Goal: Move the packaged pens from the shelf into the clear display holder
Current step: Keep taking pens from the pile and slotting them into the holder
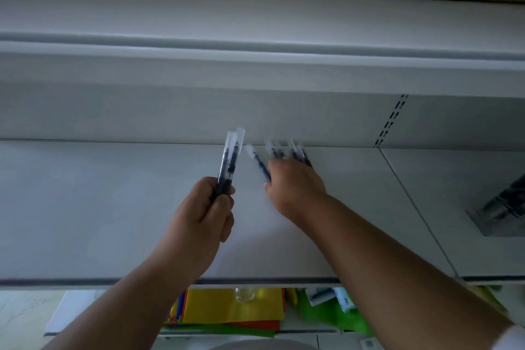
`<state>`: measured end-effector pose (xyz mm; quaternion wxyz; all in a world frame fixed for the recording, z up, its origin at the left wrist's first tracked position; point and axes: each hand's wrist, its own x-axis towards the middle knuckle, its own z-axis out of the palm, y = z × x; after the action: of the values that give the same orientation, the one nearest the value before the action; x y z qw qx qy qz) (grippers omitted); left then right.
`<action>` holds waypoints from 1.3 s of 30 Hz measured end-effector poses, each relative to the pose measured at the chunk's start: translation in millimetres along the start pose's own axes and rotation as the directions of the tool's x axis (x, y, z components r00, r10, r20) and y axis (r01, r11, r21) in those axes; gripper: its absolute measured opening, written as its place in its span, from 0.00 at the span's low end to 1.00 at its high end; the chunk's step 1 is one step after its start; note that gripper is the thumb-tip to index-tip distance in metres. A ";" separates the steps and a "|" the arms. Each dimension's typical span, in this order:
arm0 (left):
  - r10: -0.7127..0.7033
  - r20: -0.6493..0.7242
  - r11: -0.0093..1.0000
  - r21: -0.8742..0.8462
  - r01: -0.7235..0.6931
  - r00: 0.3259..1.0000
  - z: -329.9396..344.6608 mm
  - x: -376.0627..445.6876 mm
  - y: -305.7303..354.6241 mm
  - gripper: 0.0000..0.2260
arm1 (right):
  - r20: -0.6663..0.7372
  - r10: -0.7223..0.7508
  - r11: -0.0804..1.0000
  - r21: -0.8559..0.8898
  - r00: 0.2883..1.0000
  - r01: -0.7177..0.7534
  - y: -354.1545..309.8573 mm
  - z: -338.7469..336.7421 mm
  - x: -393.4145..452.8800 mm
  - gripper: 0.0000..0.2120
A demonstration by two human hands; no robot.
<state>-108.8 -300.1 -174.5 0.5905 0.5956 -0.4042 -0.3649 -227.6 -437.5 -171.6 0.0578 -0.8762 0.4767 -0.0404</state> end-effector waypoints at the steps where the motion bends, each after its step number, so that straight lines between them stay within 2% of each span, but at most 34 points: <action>1: 0.002 0.002 1.000 0.002 -0.002 1.000 -2.9 -1.4 -0.5 0.07 | 0.007 0.020 1.000 -0.021 1.000 -0.020 -0.7 2.1 2.0 0.22; 3: -0.029 0.008 1.000 -0.007 0.029 1.000 -6.1 -3.4 -0.7 0.07 | -0.005 0.055 0.998 0.039 0.998 -0.055 -1.7 2.9 2.9 0.22; 6: -0.101 -0.001 0.993 -0.062 0.100 0.995 -0.5 -5.7 0.4 0.09 | -0.021 0.079 0.968 0.242 0.997 -0.072 0.3 -7.1 -11.9 0.21; 8: -0.109 -0.027 0.991 -0.081 0.106 0.994 7.7 -5.8 3.3 0.07 | -0.036 0.083 0.925 0.374 0.996 -0.064 7.7 -16.2 -27.4 0.16; 13: -0.104 0.006 0.990 -0.093 0.104 0.995 38.8 -4.7 3.5 0.09 | -0.050 0.231 0.692 0.710 0.972 -0.128 44.7 -46.5 -73.4 0.03; 15: -0.120 0.050 0.990 -0.071 0.123 0.992 62.6 -5.0 4.6 0.08 | -0.097 0.316 0.605 0.787 0.944 -0.122 65.1 -59.1 -96.5 0.06; 17: -0.139 0.100 0.985 -0.090 0.148 0.985 89.7 -6.6 4.4 0.06 | -0.167 0.375 0.596 0.797 0.912 -0.100 85.7 -68.8 -119.5 0.09; 21: -0.155 0.235 0.980 -0.086 0.179 0.960 165.4 -25.1 8.4 0.08 | -0.281 0.468 0.624 0.777 0.838 -0.088 143.9 -83.5 -179.3 0.05; 26: -0.094 0.363 0.995 0.016 0.095 0.927 263.1 -62.0 8.2 0.13 | -0.350 0.575 0.597 0.798 0.740 -0.086 223.7 -98.6 -265.5 0.05; 30: -0.122 0.441 0.989 -0.023 0.147 0.889 354.3 -111.2 18.8 0.16 | -0.343 0.657 0.527 0.845 0.672 -0.084 298.8 -110.8 -337.3 0.16; 32: -0.110 0.474 0.992 -0.001 0.126 0.874 391.9 -130.2 21.8 0.16 | -0.338 0.669 0.549 0.825 0.662 -0.135 331.9 -116.9 -360.0 0.18; 34: -0.092 0.506 0.995 0.018 0.096 0.858 429.5 -146.9 25.6 0.18 | -0.359 0.668 0.597 0.781 0.652 -0.181 365.1 -124.5 -378.9 0.15; 36: -0.113 0.526 0.992 0.015 0.123 0.843 461.9 -156.3 29.7 0.18 | -0.378 0.662 0.631 0.747 0.647 -0.209 397.0 -131.1 -389.5 0.11; 39: -0.133 0.524 0.991 0.069 0.113 0.842 494.8 -157.8 32.3 0.18 | -0.421 0.635 0.673 0.714 0.647 -0.195 438.0 -136.4 -390.6 0.05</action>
<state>-626.0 -357.4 -167.0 0.4218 0.5077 -0.5180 -0.5440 -820.4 -353.9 -103.9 0.1786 -0.5944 0.6256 -0.4726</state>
